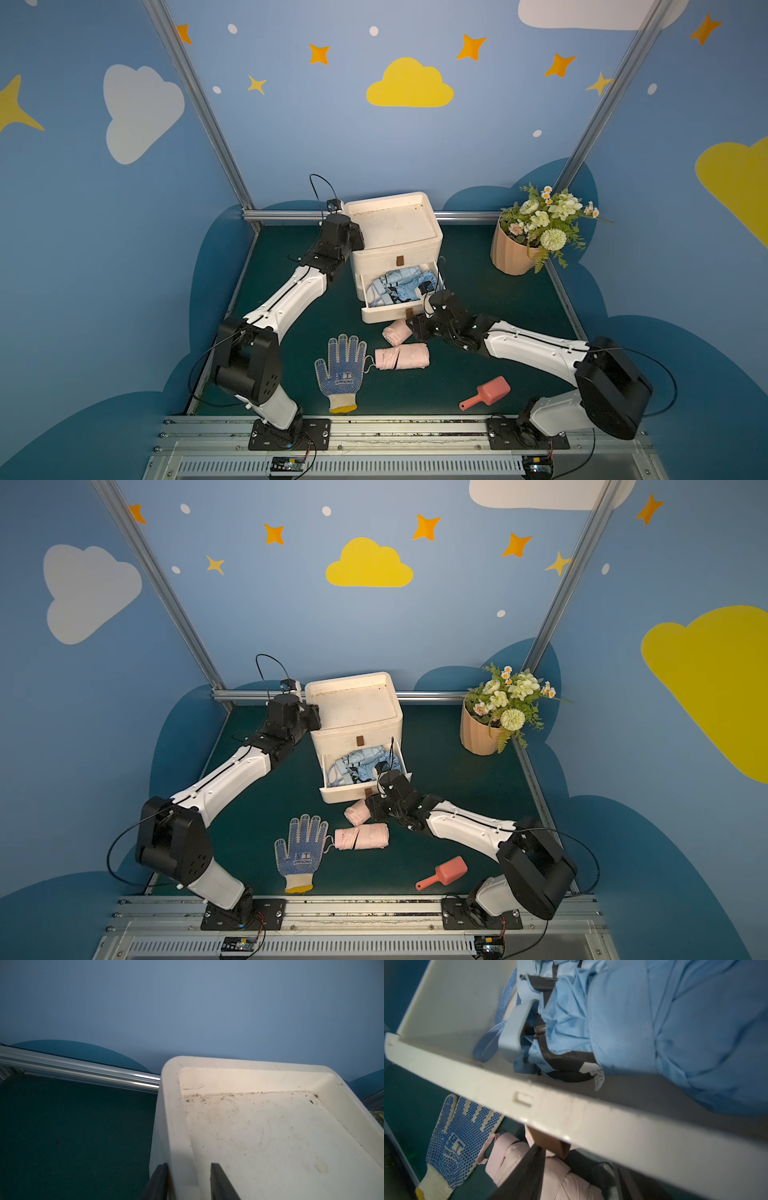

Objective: Place the umbrella in the drawer by color
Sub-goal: Close the drawer in the storage box.

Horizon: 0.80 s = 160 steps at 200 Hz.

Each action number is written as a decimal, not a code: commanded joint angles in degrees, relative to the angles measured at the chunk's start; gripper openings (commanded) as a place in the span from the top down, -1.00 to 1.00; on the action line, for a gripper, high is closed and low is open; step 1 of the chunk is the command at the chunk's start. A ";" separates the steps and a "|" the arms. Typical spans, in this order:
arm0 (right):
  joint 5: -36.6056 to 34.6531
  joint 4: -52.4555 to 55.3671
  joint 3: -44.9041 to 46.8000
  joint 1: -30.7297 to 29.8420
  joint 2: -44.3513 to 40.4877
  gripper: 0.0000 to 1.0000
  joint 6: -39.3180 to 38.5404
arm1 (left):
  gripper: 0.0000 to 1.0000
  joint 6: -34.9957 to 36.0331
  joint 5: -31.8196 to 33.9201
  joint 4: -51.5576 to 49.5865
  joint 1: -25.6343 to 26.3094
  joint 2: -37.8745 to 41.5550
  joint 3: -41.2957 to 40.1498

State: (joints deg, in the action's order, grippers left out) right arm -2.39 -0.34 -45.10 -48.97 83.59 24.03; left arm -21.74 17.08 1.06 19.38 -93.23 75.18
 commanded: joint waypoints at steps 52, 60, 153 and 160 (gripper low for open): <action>-6.43 -12.56 -3.55 -0.85 0.82 -0.08 -0.55 | 0.60 2.39 0.26 0.62 3.99 -0.12 -2.53; -7.61 -13.54 -3.50 -0.91 0.54 -0.08 -0.86 | 0.62 2.02 0.01 0.32 4.35 0.10 -2.79; -20.97 -26.22 -2.98 -0.93 2.97 -0.07 -4.85 | 0.72 -0.47 -2.63 -1.10 6.65 1.63 -5.03; -21.15 -26.58 -3.44 -0.74 3.55 -0.07 -5.44 | 0.72 -0.74 -2.83 -1.06 6.64 1.73 -5.11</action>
State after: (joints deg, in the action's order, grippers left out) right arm -15.16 -9.69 -45.74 -51.37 85.89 22.68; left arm -23.44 24.99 5.26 22.61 -92.14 72.20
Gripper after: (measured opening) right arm 0.535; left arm 0.234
